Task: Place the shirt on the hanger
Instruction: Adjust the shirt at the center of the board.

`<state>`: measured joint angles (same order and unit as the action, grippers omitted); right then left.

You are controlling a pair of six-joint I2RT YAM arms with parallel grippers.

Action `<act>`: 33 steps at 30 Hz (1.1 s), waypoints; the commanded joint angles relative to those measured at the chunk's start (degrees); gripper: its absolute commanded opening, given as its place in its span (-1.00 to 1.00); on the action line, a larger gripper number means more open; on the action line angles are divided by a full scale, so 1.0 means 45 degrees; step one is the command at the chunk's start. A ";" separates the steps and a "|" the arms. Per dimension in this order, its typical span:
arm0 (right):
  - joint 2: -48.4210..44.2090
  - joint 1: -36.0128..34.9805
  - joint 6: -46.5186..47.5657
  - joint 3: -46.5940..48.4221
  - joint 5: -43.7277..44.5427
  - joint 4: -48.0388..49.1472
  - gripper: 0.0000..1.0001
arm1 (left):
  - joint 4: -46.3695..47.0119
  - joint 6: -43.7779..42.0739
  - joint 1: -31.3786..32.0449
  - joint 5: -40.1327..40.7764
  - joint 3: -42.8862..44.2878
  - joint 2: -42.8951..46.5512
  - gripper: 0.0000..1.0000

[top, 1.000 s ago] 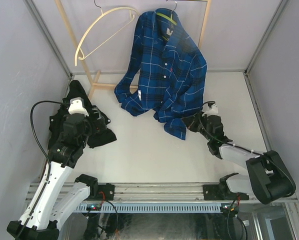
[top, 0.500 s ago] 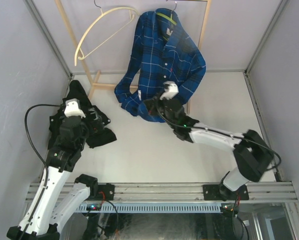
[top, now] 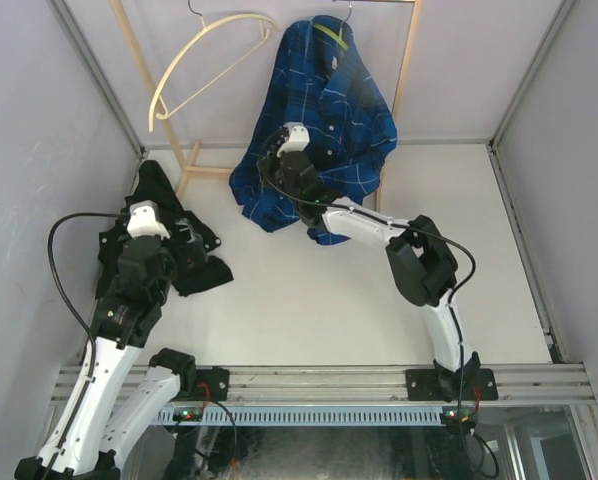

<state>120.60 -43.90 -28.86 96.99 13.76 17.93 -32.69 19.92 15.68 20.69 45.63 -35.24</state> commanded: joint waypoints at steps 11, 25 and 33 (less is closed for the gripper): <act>-0.1142 -0.0144 0.0244 -0.3040 0.2008 -0.1809 -0.12 | 0.0310 -0.0063 -0.0106 -0.0281 -0.0131 -0.0193 1.00; -0.4159 -0.1066 0.0528 -0.6480 0.2308 -0.3123 0.53 | 0.0350 -0.0038 -0.0243 -0.0413 -0.0164 -0.0267 1.00; -0.6588 -0.1501 0.0900 -0.9450 0.2669 -0.3046 0.99 | 0.0359 -0.0031 -0.0500 -0.0429 -0.0137 -0.0298 1.00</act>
<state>97.97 -49.60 -26.85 57.98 23.92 3.84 -32.67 19.92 14.50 19.20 45.63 -36.62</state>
